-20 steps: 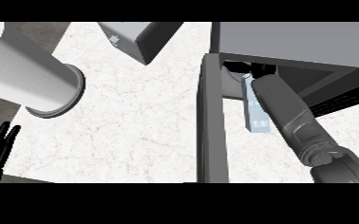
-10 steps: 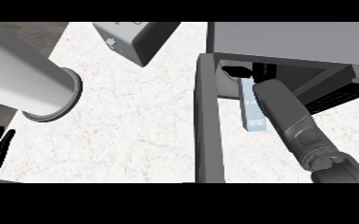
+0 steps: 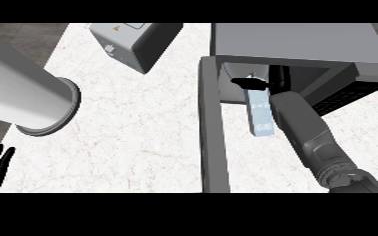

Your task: Pick up the milk, place it into the microwave and close the microwave

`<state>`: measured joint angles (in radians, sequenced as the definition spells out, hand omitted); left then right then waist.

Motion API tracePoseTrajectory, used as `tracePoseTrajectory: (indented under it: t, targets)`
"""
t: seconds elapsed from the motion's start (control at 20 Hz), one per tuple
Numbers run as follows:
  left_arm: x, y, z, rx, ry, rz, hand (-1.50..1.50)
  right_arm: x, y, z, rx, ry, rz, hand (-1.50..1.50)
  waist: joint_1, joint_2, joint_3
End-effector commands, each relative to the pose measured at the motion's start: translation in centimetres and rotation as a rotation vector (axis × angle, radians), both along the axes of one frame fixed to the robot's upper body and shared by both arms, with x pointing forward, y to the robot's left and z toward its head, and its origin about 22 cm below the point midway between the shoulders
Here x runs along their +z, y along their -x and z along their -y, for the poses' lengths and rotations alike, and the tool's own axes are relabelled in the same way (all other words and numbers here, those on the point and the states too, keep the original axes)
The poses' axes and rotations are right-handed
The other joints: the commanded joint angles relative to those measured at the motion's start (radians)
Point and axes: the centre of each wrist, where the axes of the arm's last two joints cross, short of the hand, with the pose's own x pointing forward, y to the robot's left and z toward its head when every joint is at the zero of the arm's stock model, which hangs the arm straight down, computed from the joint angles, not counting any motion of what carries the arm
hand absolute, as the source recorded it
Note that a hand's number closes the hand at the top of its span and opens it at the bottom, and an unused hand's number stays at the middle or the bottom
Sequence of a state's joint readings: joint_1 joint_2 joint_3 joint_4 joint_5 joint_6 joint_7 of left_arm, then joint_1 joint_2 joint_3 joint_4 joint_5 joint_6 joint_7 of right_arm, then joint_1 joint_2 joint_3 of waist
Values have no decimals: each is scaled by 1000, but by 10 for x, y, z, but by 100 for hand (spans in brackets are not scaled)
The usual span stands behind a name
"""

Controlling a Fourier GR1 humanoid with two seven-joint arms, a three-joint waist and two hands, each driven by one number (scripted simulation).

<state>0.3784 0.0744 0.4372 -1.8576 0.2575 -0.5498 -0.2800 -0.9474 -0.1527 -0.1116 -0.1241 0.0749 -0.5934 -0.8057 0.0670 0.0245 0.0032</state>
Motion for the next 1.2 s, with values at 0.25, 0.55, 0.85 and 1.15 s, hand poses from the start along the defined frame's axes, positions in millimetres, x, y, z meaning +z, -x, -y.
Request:
tracePoseTrajectory:
  t: [0.25, 0.55, 0.85, 1.15]
  targets:
    - [-1, 15, 17, -25, -30, -36, -150, -35, 26, -27, 99, -199, 2, -150, -41, -18, -2]
    - [-10, 20, 35, -167, 45, -43, -150, -62, 52, -22, 258, -344, -40, -150, -69, -31, -4]
    - [6, -9, 46, -256, 41, -38, -150, -80, 75, -16, 374, -470, -46, -150, -85, -31, -4]
    - [-1, -13, 77, -379, -23, -59, -150, -102, 120, -11, 363, -480, -40, -150, -93, -36, -5]
